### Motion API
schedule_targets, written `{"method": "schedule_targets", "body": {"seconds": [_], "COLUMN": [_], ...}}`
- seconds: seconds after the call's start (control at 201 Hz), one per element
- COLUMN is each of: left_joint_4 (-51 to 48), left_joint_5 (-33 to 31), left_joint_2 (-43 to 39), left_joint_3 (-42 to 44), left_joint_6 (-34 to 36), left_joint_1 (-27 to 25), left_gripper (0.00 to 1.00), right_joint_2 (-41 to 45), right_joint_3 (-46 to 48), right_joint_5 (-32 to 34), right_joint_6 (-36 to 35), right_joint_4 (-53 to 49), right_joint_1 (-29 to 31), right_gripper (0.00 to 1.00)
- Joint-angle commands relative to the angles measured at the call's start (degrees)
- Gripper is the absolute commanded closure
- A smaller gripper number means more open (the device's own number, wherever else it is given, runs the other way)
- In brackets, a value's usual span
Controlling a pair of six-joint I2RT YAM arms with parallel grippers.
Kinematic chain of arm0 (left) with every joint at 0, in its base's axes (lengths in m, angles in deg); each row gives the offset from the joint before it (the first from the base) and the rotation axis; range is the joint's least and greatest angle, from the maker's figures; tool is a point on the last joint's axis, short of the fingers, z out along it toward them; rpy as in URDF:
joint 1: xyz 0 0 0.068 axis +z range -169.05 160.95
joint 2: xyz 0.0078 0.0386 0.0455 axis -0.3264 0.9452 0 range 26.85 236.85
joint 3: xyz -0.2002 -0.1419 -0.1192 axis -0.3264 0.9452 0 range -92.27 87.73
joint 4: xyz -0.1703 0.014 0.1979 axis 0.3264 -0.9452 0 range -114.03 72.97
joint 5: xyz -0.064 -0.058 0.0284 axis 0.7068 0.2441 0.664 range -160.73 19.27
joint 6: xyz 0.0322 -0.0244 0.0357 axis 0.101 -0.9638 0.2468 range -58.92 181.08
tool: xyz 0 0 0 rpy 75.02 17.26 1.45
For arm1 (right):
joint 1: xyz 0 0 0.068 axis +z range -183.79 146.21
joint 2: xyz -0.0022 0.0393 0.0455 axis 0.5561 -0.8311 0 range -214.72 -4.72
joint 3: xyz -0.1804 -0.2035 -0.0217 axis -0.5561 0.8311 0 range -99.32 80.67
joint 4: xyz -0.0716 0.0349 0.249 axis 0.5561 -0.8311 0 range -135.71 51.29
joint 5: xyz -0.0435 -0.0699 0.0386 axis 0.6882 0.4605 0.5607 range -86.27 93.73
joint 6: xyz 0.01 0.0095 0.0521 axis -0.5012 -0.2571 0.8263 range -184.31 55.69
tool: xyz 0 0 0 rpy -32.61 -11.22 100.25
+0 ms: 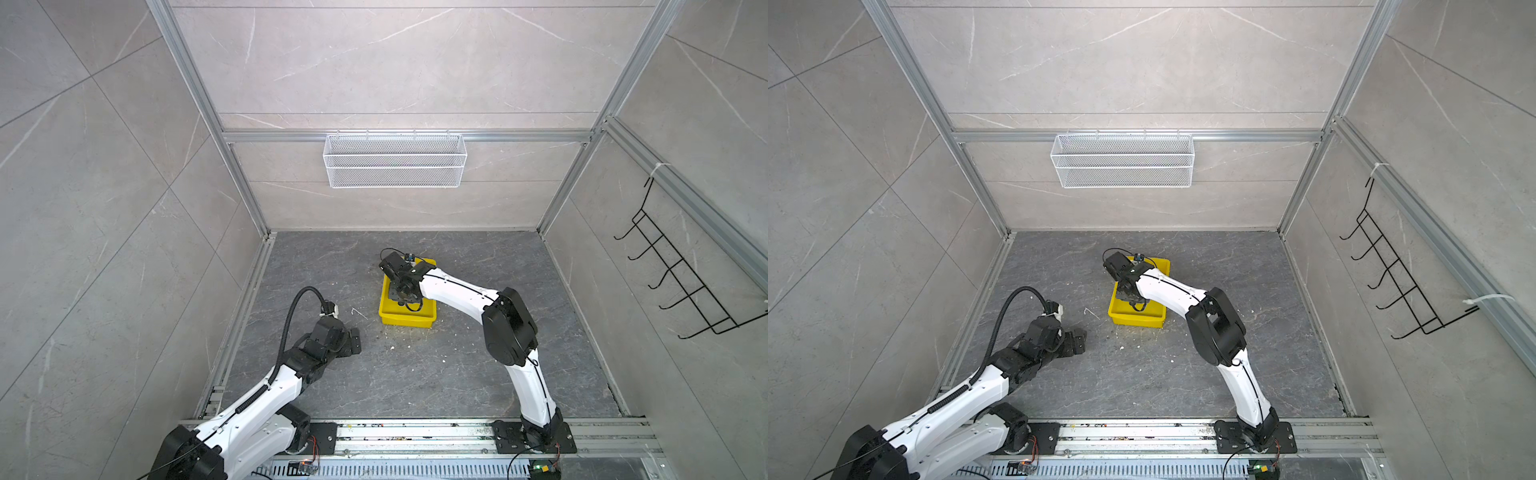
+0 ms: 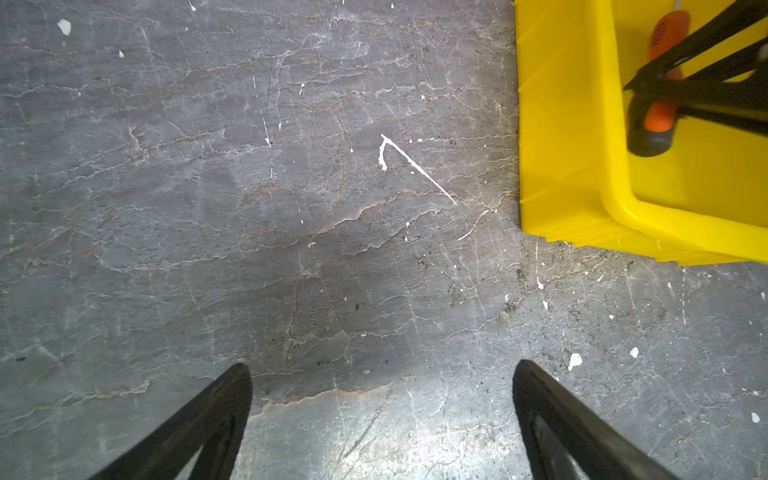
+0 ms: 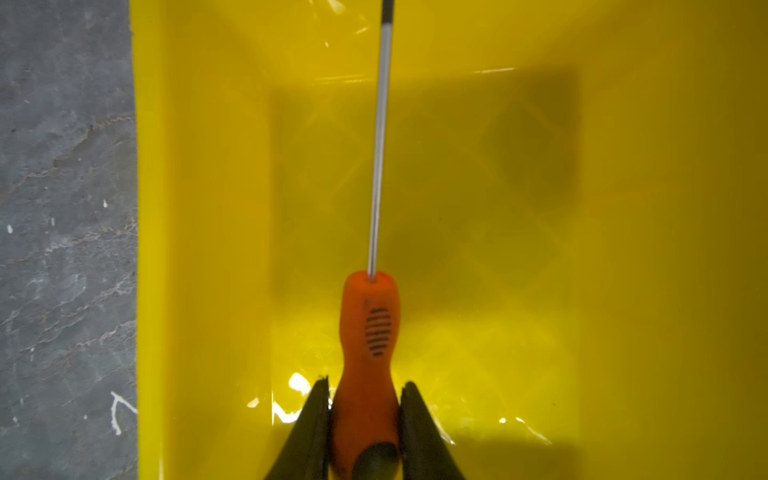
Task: Put the screwdriver in the bin
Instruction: 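Lower the screwdriver into the bin and open the right gripper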
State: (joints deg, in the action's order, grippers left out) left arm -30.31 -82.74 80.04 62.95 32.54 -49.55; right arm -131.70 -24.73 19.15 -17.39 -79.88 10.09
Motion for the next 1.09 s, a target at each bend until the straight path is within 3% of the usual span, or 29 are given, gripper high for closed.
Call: {"method": "schedule_targets", "body": {"seconds": [0.0,0.408,0.637,0.821,0.966,1.09], "left_joint_4": [0.97,-0.09,0.44,-1.12,-1.12,-1.09], "left_joint_5": [-0.46,-1.62,-1.34,-1.32,-1.78,-1.63], "left_joint_2": [-1.14,-1.32,-0.59,1.56,2.0,2.21], "left_joint_3": [-1.06,-1.18,-1.15,-2.27,-2.3,-2.46], "left_joint_6": [0.23,-0.02,-0.12,-0.53,-0.79,-0.82], "left_joint_1": [-0.13,-0.13,-0.11,-0.14,-0.13,-0.09], "left_gripper": [0.0,0.0,0.0,0.0,0.0,0.0], "right_joint_2": [-1.72,-0.34,6.64,15.0,26.74,37.22], "right_joint_3": [-2.67,1.88,5.99,12.94,23.04,31.55], "right_joint_5": [-0.59,0.21,-1.78,-1.73,2.84,8.15], "right_joint_6": [1.1,1.95,-1.61,-3.17,-2.28,-2.31], "right_joint_4": [-2.13,-0.57,0.32,1.91,3.8,2.74], "right_joint_1": [0.39,0.33,0.36,0.33,0.33,0.32], "right_gripper": [0.75,0.73,0.5,0.46,0.26,0.2]}}
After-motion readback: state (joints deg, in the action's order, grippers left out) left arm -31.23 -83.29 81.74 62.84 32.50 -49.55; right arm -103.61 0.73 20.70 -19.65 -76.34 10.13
